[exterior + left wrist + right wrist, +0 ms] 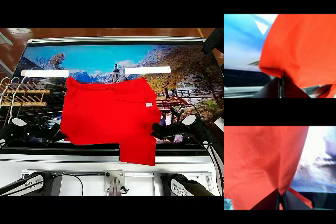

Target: Fold the shirts.

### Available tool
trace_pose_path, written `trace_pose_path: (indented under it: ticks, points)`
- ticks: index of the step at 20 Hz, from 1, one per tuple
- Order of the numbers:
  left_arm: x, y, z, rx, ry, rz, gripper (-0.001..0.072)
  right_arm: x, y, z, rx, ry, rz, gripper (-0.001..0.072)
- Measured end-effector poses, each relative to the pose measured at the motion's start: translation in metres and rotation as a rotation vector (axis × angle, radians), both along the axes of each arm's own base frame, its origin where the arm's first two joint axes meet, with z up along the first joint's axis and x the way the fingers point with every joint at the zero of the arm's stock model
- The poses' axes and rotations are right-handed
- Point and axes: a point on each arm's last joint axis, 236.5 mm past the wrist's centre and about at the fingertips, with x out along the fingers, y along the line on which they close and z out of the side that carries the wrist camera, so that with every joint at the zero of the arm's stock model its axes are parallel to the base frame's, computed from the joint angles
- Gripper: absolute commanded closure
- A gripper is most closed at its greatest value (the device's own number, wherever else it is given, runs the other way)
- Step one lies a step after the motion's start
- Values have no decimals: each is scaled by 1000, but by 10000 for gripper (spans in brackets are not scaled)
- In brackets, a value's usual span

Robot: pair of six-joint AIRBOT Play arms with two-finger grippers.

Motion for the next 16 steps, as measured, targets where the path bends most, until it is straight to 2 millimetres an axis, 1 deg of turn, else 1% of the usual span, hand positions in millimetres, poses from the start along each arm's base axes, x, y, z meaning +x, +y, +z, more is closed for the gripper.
trace_pose_path:
  ticks: [3,5,7,8,9,10,11,12,13,14,15,16]
  points:
    - [1,-4,5,-8,-32,-56,681,-1,1,1,5,4,2,641]
    - [11,-5,20,-8,-92,-113,681,1,6,6,27,-13,11,642]
    - [35,-1,51,13,-209,-161,681,12,11,23,50,-76,27,643]
    - [50,2,74,35,-286,-182,681,23,14,39,60,-132,38,643]
    - [69,6,104,65,-384,-199,680,36,16,60,67,-203,52,643]
    - [87,10,139,102,-489,-216,681,51,18,89,72,-301,69,643]
    - [102,14,178,141,-597,-229,680,67,19,122,71,-409,84,643]
    - [117,18,225,192,-722,-236,680,82,20,162,65,-532,97,643]
    - [127,21,273,246,-849,-236,680,95,20,211,48,-678,105,643]
    - [133,24,329,308,-993,-227,680,104,19,266,27,-838,104,643]
    - [133,26,382,365,-1126,-210,680,107,17,321,4,-989,92,642]
    - [128,27,437,422,-1265,-180,680,102,14,375,-25,-1137,79,643]
